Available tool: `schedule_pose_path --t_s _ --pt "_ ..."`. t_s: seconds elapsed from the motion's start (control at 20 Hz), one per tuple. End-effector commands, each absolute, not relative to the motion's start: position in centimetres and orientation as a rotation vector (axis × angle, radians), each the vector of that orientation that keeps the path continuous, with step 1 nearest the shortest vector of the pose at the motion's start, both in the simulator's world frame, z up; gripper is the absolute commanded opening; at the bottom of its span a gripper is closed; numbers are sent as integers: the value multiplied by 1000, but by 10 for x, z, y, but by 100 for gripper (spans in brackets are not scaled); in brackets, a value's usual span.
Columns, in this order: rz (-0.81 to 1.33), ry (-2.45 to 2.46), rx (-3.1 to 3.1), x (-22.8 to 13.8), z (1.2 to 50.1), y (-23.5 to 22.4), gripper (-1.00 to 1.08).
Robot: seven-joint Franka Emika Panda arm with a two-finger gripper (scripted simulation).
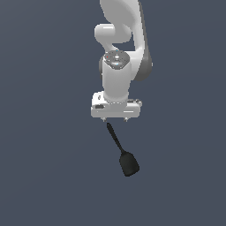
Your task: Pick up the object and move it to a goal position.
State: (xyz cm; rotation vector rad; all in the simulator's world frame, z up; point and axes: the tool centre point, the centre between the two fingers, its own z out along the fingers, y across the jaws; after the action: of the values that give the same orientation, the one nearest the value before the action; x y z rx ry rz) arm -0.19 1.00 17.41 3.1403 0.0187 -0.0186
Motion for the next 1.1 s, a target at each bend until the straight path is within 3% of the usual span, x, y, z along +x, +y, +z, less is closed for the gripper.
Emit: schedule_pose_path --t_s 0.0,1.05 --pt "-19 19 3140 -2 174 10 100" --pt "-53 94 3140 4 155 8 100"
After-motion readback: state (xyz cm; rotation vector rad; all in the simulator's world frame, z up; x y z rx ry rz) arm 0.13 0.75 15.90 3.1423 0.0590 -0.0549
